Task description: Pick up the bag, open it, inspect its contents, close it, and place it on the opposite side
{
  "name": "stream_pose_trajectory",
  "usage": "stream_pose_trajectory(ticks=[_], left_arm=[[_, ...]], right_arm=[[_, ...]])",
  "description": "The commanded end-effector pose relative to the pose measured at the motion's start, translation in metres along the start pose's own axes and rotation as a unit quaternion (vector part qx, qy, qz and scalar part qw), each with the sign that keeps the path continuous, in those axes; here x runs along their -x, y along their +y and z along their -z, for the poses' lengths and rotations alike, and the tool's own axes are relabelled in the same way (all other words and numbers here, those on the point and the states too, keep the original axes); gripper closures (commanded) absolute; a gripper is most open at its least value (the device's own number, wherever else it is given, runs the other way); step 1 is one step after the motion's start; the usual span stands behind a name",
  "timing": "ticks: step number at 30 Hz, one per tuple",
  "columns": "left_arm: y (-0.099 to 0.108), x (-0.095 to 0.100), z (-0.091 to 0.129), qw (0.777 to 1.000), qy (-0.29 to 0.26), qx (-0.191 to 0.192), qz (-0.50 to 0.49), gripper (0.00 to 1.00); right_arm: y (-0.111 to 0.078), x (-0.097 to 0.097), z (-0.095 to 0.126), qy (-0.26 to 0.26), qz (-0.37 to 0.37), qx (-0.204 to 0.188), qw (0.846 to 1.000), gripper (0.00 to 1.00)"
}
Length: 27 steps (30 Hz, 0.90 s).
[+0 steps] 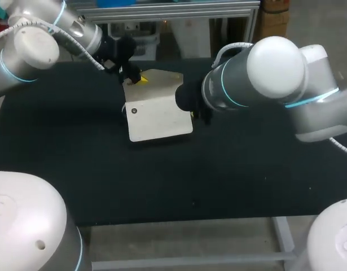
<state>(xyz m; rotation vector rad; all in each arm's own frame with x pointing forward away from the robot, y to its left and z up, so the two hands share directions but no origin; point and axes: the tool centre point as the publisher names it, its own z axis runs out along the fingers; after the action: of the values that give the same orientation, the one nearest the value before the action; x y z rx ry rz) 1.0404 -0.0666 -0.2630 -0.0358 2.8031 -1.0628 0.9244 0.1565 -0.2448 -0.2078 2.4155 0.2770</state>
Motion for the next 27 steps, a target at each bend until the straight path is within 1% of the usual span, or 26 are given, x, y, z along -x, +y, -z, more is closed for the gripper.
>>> stream_pose_trajectory(ticks=[1, 13, 15, 16, 22, 27], left_arm=[[-0.001, 0.001, 0.0, 1.0, 0.0, -0.001, 0.0, 1.0], [-0.001, 0.001, 0.0, 1.0, 0.0, -0.001, 0.0, 1.0], [-0.005, 0.002, 0.001, 1.0, -0.027, 0.001, -0.001, 1.0], [-0.006, 0.002, 0.002, 1.0, -0.03, 0.003, -0.001, 1.0], [-0.019, 0.005, 0.009, 0.999, -0.034, 0.005, 0.003, 1.0], [-0.027, -0.002, 0.012, 0.999, -0.032, 0.005, 0.01, 1.0]], right_arm=[[-0.001, 0.0, 0.012, 0.005, 0.002, -0.005, 1.0, 1.0], [-0.001, 0.0, 0.012, 0.005, 0.002, -0.005, 1.0, 1.0], [-0.001, 0.0, 0.012, 0.005, 0.002, -0.005, 1.0, 1.0], [-0.001, 0.0, 0.012, 0.005, 0.002, -0.005, 1.0, 1.0], [-0.001, 0.0, 0.012, 0.005, 0.002, -0.005, 1.0, 1.0], [-0.001, 0.0, 0.012, 0.005, 0.002, -0.005, 1.0, 1.0]])
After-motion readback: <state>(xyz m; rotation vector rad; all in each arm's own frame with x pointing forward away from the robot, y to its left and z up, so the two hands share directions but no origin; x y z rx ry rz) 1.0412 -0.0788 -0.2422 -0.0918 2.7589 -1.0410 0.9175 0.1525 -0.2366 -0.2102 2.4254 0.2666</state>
